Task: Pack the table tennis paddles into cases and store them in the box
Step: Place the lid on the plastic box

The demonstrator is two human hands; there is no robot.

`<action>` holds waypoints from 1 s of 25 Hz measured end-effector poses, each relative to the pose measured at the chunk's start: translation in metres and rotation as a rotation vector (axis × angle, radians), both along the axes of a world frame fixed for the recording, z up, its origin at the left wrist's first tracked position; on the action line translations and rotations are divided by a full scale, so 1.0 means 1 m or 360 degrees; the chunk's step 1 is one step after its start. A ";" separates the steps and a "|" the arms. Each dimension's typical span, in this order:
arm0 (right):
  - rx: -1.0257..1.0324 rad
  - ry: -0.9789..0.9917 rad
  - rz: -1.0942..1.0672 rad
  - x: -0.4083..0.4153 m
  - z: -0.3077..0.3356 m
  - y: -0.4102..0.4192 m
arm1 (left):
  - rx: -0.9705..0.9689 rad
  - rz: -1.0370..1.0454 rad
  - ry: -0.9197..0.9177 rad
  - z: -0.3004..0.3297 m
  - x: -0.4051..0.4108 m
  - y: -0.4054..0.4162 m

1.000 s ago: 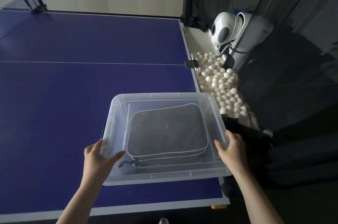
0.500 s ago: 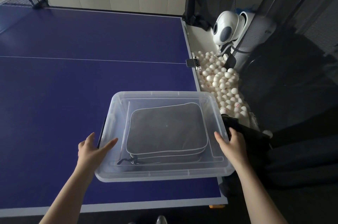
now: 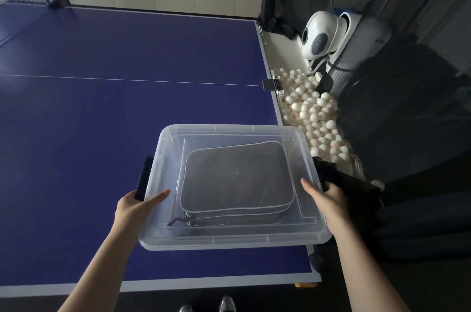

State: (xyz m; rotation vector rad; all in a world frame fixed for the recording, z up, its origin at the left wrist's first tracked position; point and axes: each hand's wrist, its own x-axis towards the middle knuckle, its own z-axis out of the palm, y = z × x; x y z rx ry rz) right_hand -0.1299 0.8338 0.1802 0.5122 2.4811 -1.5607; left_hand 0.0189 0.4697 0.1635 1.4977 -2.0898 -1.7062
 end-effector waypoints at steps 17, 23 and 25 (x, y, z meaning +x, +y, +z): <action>0.0816 0.0525 0.0208 0.004 -0.002 -0.007 | -0.0771 -0.0181 0.0287 0.006 0.003 0.019; 0.0848 0.0494 0.0238 0.004 -0.003 -0.008 | -0.0821 -0.0253 0.0211 0.007 0.001 0.019; 0.0832 0.0481 0.0233 0.004 -0.003 -0.007 | -0.0809 -0.0270 0.0187 0.008 0.001 0.018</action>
